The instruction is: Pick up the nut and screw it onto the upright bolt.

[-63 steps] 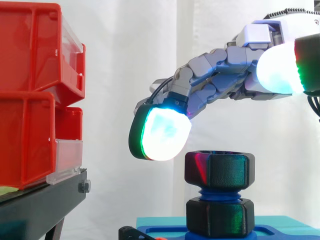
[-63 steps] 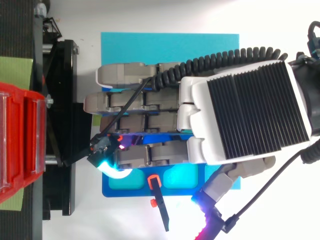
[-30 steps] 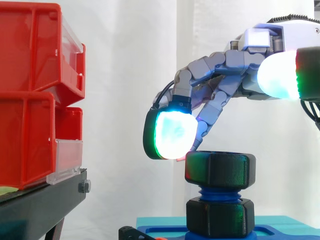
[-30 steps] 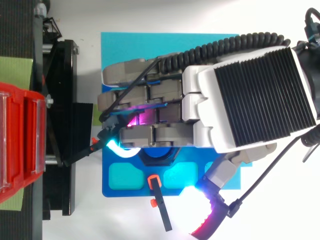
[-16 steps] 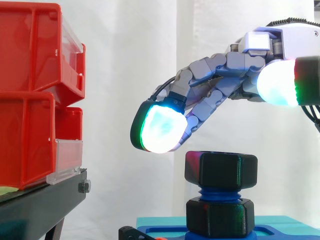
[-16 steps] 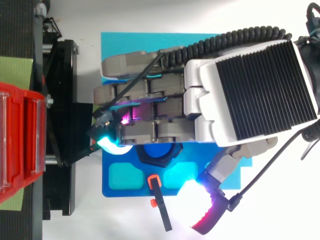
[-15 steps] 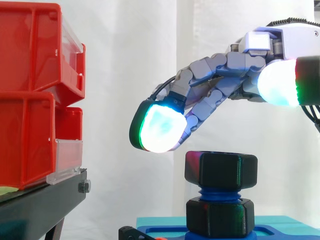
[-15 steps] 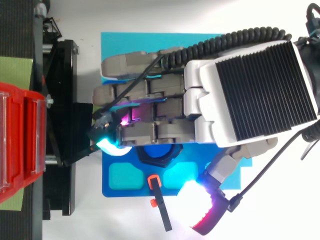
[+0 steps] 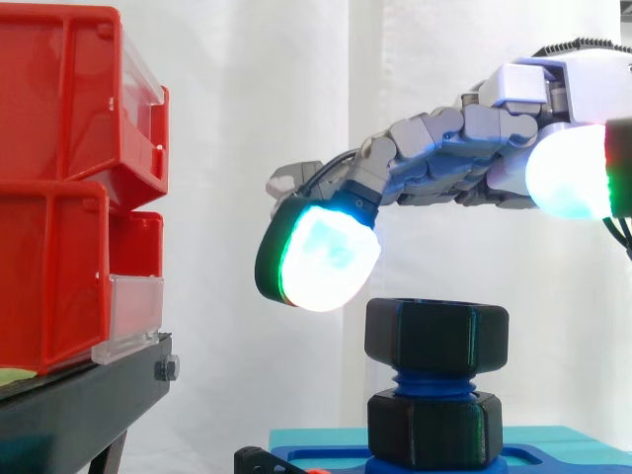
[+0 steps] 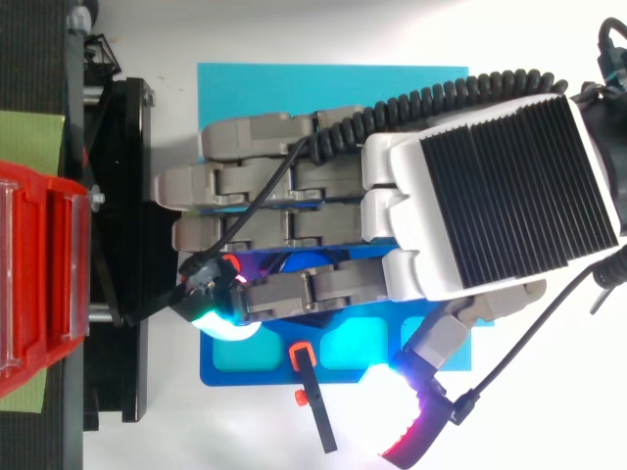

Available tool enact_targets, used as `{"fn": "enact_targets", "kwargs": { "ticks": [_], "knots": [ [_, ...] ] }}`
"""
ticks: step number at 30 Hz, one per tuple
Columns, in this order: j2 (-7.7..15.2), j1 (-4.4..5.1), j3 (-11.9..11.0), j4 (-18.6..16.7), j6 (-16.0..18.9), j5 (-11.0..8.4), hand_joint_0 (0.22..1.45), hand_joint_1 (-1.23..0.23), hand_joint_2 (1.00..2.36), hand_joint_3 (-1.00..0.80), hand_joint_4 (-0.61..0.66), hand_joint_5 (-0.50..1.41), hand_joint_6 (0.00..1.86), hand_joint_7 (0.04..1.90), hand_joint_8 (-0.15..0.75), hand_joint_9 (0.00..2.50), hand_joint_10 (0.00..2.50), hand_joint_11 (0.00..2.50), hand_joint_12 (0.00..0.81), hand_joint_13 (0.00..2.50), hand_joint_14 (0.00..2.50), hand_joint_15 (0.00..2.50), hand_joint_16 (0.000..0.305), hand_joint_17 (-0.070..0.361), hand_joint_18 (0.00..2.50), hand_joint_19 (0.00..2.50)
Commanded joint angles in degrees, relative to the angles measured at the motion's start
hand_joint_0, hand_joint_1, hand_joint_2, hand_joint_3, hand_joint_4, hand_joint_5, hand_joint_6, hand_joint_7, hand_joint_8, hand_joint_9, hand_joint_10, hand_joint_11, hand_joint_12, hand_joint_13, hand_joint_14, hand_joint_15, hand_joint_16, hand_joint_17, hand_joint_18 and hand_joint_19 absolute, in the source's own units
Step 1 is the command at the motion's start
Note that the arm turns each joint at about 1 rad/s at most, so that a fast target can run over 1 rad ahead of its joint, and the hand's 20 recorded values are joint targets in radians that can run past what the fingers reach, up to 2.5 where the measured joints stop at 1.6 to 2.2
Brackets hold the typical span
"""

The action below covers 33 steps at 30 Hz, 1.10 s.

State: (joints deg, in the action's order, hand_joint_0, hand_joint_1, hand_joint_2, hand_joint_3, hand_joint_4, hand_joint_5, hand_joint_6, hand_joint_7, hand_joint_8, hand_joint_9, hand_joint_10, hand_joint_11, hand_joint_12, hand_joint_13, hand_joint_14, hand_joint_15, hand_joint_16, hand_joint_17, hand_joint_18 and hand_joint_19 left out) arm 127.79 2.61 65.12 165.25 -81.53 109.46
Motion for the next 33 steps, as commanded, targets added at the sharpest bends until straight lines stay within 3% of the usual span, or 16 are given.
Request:
{"fn": "enact_targets", "kwargs": {
  "ticks": [1,12,23,33],
  "knots": [
    [0.0,0.02,0.0,0.6,0.1,0.05,0.42,-0.25,1.0,-0.5,0.09,-0.17,0.5,0.63,0.184,0.02,0.0,0.0,0.33,0.0,0.0,0.0,0.05,0.112,0.0,0.0],
    [0.0,-0.24,0.0,0.2,0.1,0.05,0.42,-0.22,1.0,-0.5,0.08,-0.15,0.5,0.65,0.166,0.0,0.0,0.0,0.321,0.0,0.0,0.0,0.052,0.116,0.0,0.0],
    [0.0,-0.86,0.0,0.4,0.1,0.32,0.42,-0.21,1.0,-0.5,0.16,-0.15,0.5,0.68,0.18,0.0,0.0,0.0,0.33,0.0,0.0,0.0,0.051,0.116,0.0,0.0],
    [0.0,-1.03,0.3,0.6,0.0,0.49,0.42,-0.23,1.0,-0.5,0.19,-0.13,0.5,0.73,0.197,0.11,0.0,0.0,0.338,0.0,0.0,0.0,0.051,0.115,0.0,0.0]
  ]
}}
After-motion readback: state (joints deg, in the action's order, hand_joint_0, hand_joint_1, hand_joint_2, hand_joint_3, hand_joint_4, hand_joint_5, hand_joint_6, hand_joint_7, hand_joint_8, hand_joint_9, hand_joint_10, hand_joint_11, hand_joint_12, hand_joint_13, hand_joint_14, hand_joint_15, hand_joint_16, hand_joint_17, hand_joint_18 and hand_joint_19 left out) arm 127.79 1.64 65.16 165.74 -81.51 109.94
